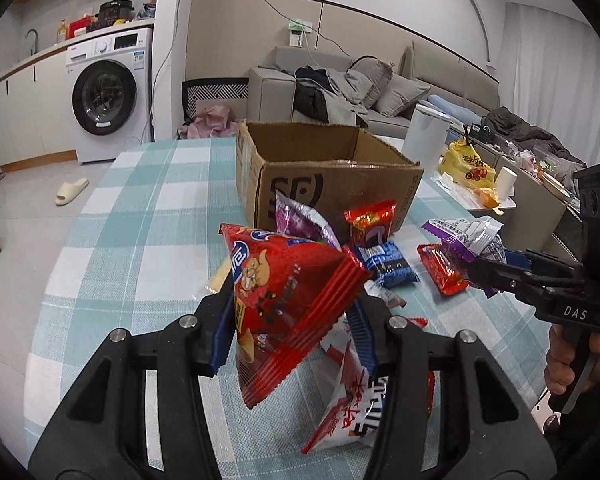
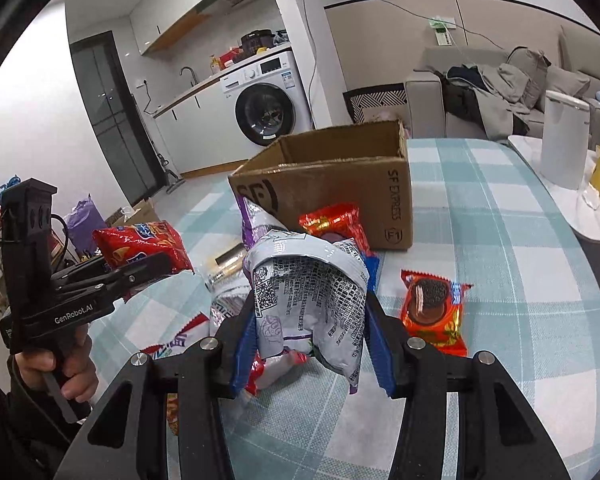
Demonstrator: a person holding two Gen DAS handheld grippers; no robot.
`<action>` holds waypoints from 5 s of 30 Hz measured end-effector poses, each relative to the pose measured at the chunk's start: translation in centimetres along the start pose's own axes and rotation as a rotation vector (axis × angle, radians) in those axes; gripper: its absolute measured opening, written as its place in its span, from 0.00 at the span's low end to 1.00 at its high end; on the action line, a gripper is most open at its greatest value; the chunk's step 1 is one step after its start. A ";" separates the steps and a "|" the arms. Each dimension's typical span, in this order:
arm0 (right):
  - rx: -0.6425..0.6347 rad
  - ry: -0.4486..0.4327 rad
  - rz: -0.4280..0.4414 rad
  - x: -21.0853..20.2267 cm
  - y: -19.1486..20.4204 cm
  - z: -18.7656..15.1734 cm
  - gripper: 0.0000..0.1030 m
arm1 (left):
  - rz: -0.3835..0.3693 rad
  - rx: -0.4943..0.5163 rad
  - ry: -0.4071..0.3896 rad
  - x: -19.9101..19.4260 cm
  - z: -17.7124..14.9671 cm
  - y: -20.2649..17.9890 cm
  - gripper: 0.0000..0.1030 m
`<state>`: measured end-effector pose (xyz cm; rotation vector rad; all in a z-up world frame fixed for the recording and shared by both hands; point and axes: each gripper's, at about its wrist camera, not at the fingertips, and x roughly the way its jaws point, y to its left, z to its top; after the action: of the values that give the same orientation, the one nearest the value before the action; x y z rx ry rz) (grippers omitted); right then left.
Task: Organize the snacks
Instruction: 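Lift both held bags and carry them over the cardboard box, then open both grippers to drop the bags into the box, then withdraw, then grasp the red cookie pack with the right gripper while the left gripper grasps the white noodle bag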
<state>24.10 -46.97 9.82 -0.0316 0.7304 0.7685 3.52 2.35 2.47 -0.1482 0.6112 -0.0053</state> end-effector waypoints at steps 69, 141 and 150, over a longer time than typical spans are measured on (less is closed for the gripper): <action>0.015 -0.010 -0.035 7.1 -2.3 12.2 0.48 | 0.040 0.007 -0.023 13.4 13.2 -0.4 0.45; 0.036 -0.026 -0.101 3.1 -4.2 7.4 1.00 | 0.131 0.069 -0.014 6.9 7.5 -1.2 0.99; 0.059 -0.007 -0.127 2.3 -5.0 6.2 1.00 | 0.129 0.062 0.008 6.8 6.3 -1.4 0.99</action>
<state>32.08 -47.40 11.95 -0.0215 0.7370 0.6256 12.72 1.52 3.91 -0.0481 0.6268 0.0999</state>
